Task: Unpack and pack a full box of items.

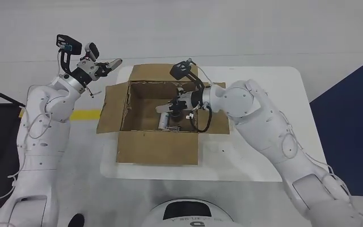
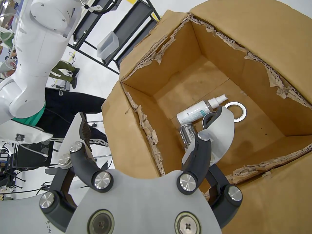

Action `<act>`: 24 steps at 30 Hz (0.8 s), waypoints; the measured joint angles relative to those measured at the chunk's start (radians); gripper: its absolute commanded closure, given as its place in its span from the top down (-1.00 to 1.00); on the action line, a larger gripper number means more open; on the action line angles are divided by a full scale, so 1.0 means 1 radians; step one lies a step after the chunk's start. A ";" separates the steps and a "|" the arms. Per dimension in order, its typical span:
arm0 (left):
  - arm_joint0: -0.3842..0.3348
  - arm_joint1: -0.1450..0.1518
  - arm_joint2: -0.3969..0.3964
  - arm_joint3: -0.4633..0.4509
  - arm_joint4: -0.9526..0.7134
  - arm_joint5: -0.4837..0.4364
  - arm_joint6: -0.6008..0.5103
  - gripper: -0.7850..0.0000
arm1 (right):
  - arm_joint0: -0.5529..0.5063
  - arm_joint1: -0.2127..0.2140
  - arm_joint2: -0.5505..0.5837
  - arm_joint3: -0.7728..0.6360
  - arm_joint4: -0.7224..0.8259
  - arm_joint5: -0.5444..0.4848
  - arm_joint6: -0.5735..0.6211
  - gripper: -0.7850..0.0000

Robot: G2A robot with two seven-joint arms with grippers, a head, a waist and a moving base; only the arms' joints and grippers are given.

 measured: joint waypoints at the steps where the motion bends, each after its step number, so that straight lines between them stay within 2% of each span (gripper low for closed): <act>1: 0.000 0.000 0.000 0.000 0.000 0.000 0.000 1.00 | 0.000 0.000 0.000 0.000 0.000 0.000 0.000 1.00; 5: 0.000 0.000 0.000 0.000 0.000 0.000 0.000 1.00 | 0.002 -0.007 -0.018 0.034 0.002 0.030 -0.024 1.00; 12: 0.000 0.000 0.000 0.000 0.000 0.000 0.000 1.00 | 0.120 -0.052 -0.126 0.161 0.001 0.154 0.017 1.00; 13: 0.000 0.000 0.000 0.000 0.000 0.000 0.000 1.00 | 0.136 -0.058 -0.145 0.178 -0.008 0.170 0.034 0.90; 16: 0.000 0.000 0.000 0.000 0.000 0.000 0.000 1.00 | 0.196 -0.083 -0.204 0.253 -0.026 0.225 0.080 0.00; 18: 0.000 0.000 0.000 0.000 0.000 0.000 0.000 1.00 | 0.233 -0.103 -0.247 0.298 -0.034 0.244 0.101 -0.08; 24: 0.000 0.000 0.000 0.000 0.000 0.000 0.000 1.00 | 0.305 -0.153 -0.341 0.405 -0.081 0.293 0.138 -0.08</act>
